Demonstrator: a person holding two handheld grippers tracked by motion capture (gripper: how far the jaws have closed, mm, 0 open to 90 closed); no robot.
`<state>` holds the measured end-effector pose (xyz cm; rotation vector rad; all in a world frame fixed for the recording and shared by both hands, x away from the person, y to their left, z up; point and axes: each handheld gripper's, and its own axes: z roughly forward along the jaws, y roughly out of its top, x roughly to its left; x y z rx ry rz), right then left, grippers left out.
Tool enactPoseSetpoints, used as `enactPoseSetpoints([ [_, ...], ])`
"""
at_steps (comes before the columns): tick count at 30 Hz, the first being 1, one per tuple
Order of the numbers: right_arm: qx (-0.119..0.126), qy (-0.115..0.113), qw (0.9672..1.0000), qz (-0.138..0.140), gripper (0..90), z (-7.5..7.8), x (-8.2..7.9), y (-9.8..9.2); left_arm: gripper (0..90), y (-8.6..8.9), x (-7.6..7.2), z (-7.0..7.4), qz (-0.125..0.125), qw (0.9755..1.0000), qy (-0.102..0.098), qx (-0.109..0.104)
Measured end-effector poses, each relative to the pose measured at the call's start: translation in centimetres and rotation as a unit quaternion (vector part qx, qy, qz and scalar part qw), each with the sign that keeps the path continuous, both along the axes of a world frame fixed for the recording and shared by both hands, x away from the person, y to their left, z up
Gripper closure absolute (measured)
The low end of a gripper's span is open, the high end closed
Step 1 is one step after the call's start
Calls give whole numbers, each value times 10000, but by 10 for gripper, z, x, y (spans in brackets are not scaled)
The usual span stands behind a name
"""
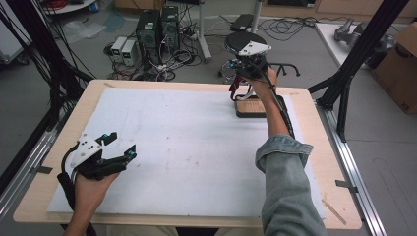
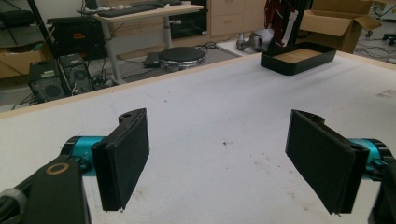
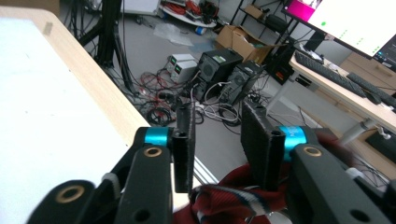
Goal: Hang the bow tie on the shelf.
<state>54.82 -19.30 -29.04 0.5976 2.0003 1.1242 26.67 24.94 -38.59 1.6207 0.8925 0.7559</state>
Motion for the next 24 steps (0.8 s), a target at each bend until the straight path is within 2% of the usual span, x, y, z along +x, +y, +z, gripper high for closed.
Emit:
enactPoseSetpoints([
  [3,247,10,9997,48,600,7,-4,-4,219,0,0,0,-3,10000,2,8],
  [5,317,32,9995,66,596,8,-4,-5,218,-1,0,0,3,10000,10,8],
  [6,471,52,9989,49,566,12,-6,-9,219,-1,0,0,-2,10000,9,15],
  [8,629,73,9980,88,544,15,-7,-13,219,-2,0,0,-2,10000,6,8],
  [9,629,73,9980,88,544,15,-7,-13,219,-2,0,0,-3,10000,7,11],
  [10,777,137,9969,59,533,17,-11,-17,219,-2,0,0,-2,10000,2,5],
  [15,949,134,9954,74,512,19,-18,-26,219,-3,1,1,4,10000,-37,-15],
  [18,969,103,9952,63,495,19,-21,-31,218,-4,2,1,-10,10000,-39,-28],
  [21,1116,139,9936,104,445,21,-27,-43,219,-5,3,1,-33,10000,-24,-16],
  [24,1314,81,9912,112,406,23,-32,-55,218,-5,3,0,-38,10000,-11,-11],
])
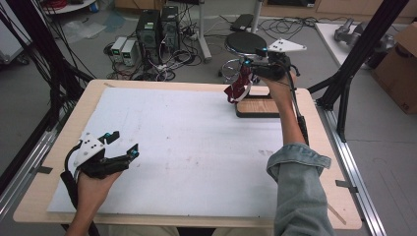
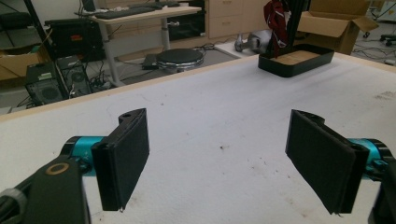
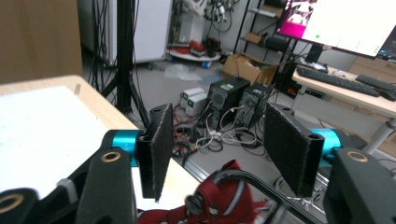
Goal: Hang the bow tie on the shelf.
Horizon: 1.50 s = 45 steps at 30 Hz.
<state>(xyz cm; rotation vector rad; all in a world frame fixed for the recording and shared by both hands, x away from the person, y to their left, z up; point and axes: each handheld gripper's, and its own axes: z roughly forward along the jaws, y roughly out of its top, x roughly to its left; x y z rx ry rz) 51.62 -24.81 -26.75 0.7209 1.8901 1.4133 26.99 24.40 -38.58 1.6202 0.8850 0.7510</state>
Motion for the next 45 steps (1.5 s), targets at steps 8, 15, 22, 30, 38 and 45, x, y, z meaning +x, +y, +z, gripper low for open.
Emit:
enactPoseSetpoints([
  [8,419,33,9990,-139,279,-1,-11,-28,218,-2,0,-1,-13,10000,11,27],
  [15,724,21,9969,-317,166,-4,-31,-52,218,-2,1,-1,-9,10000,-4,10],
  [22,802,63,9952,-553,114,-11,-51,-70,218,-1,1,-1,-2,10000,-19,-1],
  [30,878,125,9940,-634,109,-24,-80,-89,217,0,1,-1,42,10000,-11,-2],
  [38,1016,11,9913,-835,108,-37,-116,-104,217,0,1,-1,31,10000,-11,25],
  [45,1191,-79,9891,-858,109,-46,-143,-109,217,1,0,-1,56,10000,-38,23],
])
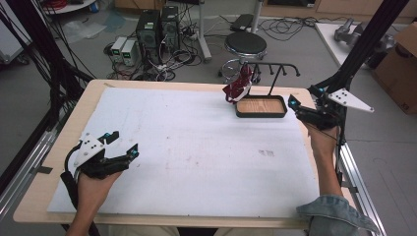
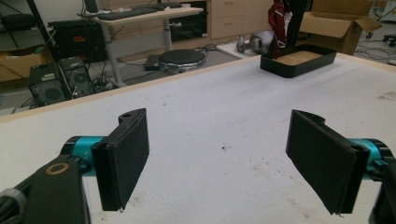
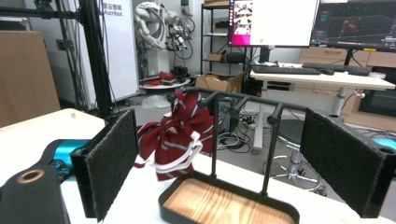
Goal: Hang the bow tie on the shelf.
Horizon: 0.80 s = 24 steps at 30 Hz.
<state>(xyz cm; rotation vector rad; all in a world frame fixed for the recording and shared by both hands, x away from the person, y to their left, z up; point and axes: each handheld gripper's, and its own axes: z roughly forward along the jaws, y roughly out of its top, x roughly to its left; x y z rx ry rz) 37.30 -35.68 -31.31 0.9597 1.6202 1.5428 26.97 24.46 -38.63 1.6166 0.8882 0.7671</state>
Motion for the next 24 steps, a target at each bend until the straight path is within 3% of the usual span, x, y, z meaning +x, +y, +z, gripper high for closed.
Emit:
enactPoseSetpoints([
  [3,98,-49,9999,22,109,-11,-17,-2,217,1,1,-1,10,10000,16,-36],
  [9,218,-87,9997,-30,109,-28,-36,-1,217,0,1,-1,15,10000,25,-24],
  [11,186,10,9998,-51,109,-34,-43,1,217,0,1,-1,14,10000,22,-13],
  [14,198,-82,9997,-71,108,-43,-56,5,217,1,1,-1,31,10000,22,-27],
  [24,228,39,9997,-73,109,-73,-87,16,217,4,0,-2,84,10000,12,-21],
])
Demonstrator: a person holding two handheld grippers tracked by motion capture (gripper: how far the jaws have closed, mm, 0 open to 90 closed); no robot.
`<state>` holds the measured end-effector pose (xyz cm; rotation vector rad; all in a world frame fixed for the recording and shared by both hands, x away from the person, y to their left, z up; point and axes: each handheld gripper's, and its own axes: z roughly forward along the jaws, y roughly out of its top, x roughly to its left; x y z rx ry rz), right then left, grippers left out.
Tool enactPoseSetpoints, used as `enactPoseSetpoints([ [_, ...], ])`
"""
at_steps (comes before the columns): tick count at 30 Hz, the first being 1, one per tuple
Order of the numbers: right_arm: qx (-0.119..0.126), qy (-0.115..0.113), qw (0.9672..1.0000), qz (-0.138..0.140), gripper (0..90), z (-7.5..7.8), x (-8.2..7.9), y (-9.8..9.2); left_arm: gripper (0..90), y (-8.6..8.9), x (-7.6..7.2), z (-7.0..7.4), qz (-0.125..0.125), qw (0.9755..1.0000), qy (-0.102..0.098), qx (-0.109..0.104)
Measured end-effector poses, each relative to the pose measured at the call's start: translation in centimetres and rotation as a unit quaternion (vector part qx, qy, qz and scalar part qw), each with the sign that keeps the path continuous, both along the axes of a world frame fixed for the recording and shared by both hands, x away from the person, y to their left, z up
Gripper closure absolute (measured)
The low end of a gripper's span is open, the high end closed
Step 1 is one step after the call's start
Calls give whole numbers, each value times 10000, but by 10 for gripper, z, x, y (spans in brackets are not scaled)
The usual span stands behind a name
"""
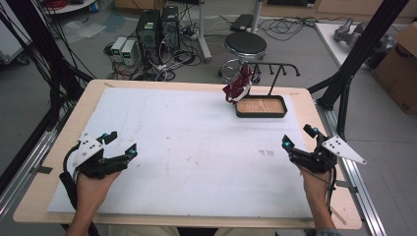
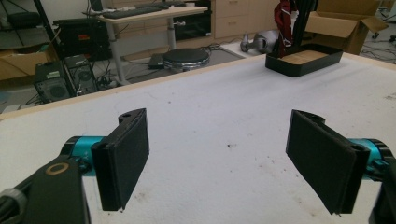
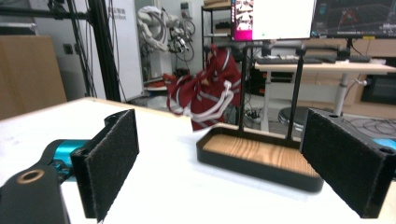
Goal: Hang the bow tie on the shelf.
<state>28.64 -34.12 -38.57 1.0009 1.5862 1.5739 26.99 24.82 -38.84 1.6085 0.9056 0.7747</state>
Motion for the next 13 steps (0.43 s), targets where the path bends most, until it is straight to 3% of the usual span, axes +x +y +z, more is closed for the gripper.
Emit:
enactPoseSetpoints([
  [7,17,330,9994,-46,109,-26,-10,2,217,1,1,-1,13,10000,10,8],
  [13,67,384,9992,-95,109,-34,-13,1,217,1,2,-2,28,10000,30,26],
])
